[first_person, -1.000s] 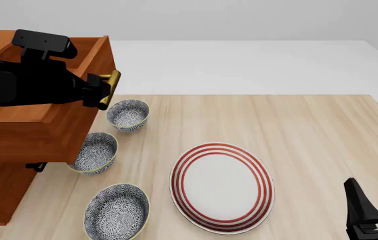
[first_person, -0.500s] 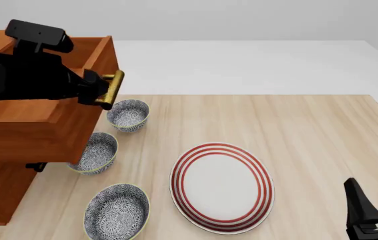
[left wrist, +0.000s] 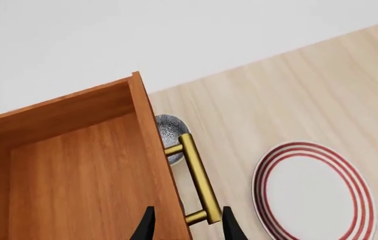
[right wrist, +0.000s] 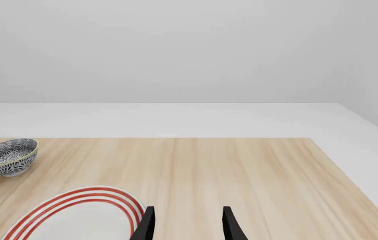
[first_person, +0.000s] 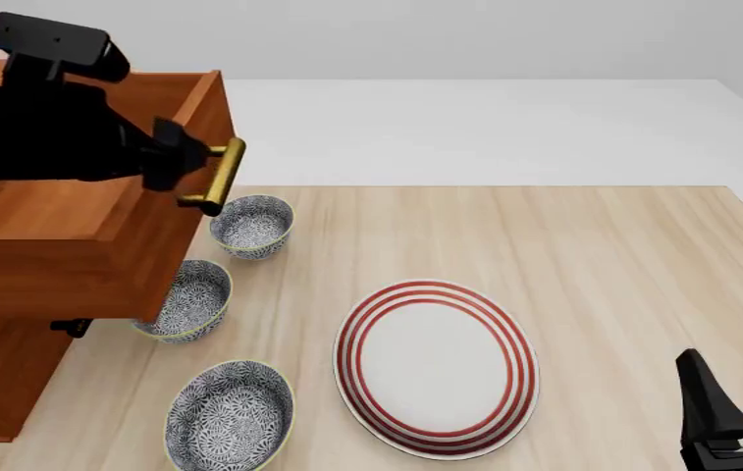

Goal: Open the top drawer of the cabinet.

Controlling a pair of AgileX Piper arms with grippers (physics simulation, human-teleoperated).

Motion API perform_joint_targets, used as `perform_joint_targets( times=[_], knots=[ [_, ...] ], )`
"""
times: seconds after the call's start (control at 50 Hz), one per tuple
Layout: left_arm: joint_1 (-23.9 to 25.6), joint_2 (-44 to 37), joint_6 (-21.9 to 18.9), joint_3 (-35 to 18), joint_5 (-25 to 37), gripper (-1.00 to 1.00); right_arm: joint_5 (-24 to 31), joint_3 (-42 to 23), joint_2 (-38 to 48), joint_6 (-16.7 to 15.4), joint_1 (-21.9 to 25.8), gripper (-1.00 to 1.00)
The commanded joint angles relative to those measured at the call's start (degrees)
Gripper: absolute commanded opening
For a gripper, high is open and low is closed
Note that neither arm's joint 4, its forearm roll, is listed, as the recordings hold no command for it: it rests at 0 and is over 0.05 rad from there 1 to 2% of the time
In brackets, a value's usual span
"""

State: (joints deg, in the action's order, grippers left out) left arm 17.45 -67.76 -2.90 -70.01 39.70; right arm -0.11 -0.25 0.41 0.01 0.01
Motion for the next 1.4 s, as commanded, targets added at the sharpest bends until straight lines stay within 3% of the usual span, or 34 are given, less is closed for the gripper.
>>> perform_joint_targets(
  times=[0.02, 1.4],
  knots=[
    [0.14, 0.6, -0.01, -1.77, 1.32, 1.0, 0.0, 0.0, 0.0, 0.0, 0.01, 1.0],
    [3.53, 6.25, 1.45, -7.03, 6.77, 1.0, 0.0, 0.0, -0.01, -0.01, 0.0, 1.0]
  ],
)
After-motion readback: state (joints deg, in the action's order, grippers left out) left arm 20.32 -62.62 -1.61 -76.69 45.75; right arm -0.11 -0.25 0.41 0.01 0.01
